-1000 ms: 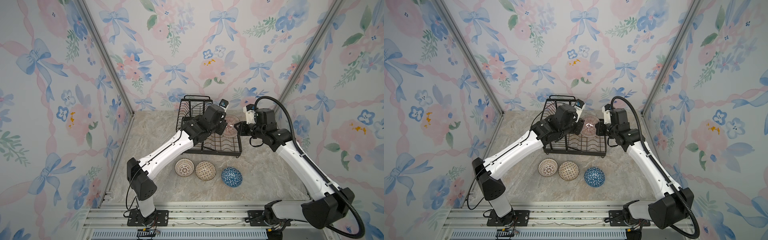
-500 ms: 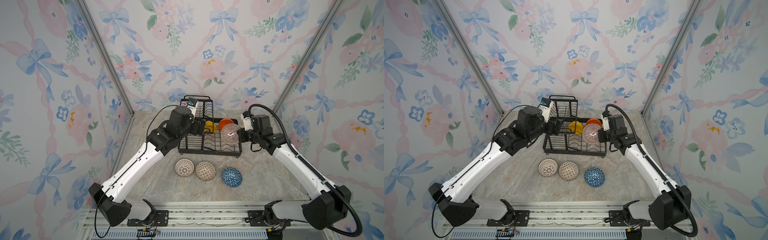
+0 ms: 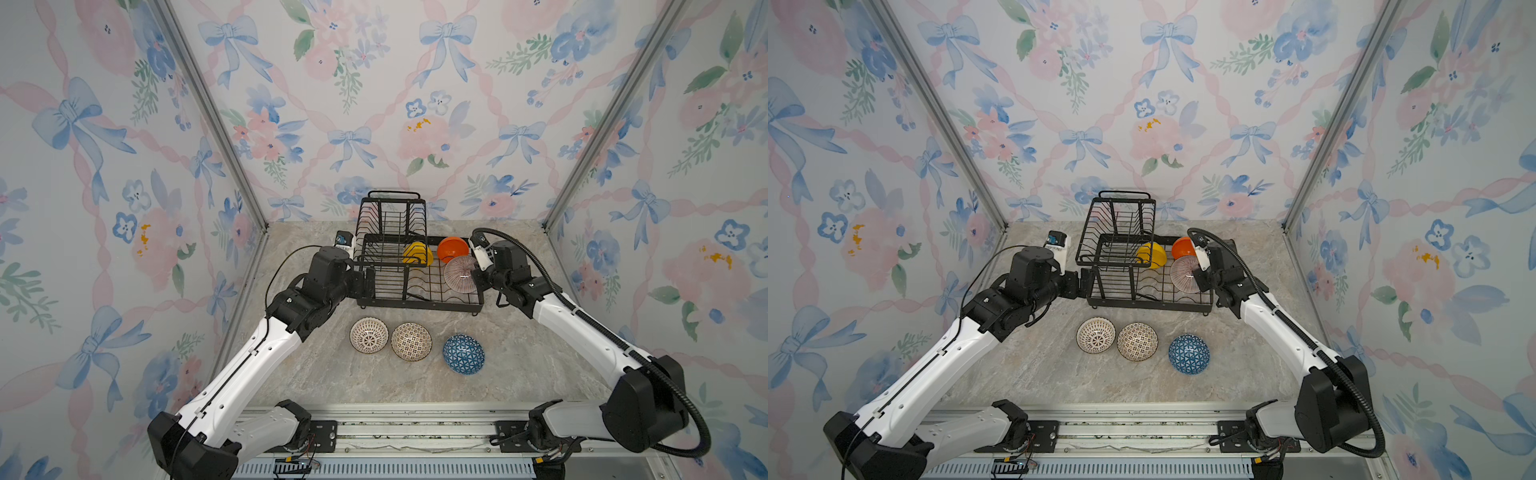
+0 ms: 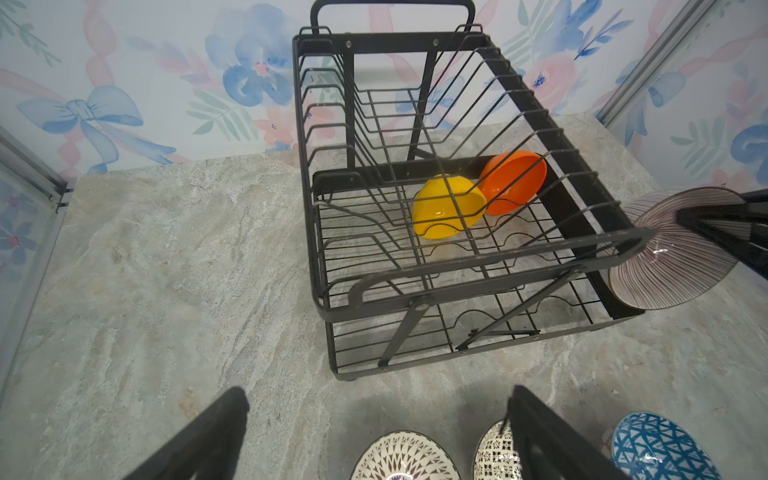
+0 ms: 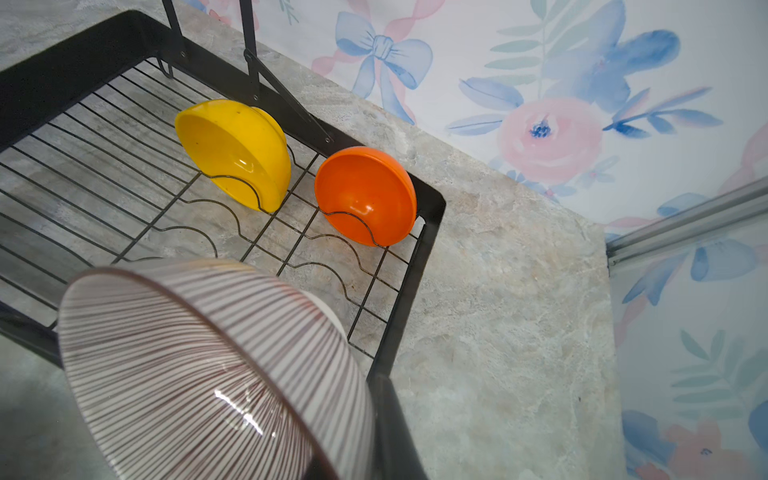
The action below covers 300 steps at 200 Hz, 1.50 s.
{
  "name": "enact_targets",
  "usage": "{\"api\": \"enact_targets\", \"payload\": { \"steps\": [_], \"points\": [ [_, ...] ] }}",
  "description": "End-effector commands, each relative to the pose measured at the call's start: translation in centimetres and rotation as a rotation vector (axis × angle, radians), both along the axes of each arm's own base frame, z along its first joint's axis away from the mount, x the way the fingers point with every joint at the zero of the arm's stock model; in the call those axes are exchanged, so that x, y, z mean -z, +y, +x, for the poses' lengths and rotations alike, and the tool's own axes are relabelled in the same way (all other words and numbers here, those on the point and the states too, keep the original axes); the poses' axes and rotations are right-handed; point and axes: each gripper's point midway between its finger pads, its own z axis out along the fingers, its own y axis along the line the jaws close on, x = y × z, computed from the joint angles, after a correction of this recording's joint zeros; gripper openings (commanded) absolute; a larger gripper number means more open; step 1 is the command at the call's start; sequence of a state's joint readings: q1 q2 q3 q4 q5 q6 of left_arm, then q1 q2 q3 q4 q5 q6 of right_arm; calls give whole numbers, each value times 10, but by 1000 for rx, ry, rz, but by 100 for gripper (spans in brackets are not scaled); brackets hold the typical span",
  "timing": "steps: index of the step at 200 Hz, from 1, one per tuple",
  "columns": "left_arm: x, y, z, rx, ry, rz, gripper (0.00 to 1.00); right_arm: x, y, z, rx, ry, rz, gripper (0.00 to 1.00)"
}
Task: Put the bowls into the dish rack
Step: 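Lower the pink-striped bowl into the rack slots beside the yellow bowl with the right gripper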
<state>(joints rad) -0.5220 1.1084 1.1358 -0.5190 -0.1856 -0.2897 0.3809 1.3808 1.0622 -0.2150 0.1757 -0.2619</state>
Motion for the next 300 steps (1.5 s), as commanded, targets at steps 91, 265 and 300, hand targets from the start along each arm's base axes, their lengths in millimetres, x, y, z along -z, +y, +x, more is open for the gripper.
{"api": "enact_targets", "payload": {
  "steps": [91, 265, 300],
  "points": [
    [13, 4, 0, 2, 39, -32, 98, -2, 9, 34, -141, -255, -313, 0],
    [20, 2, 3, 12, 64, -32, 98, 3, 51, 47, -207, -551, -647, 0],
    [21, 1, 2, 16, 66, -36, 98, 11, 67, 52, -224, -570, -684, 0]
  ]
}}
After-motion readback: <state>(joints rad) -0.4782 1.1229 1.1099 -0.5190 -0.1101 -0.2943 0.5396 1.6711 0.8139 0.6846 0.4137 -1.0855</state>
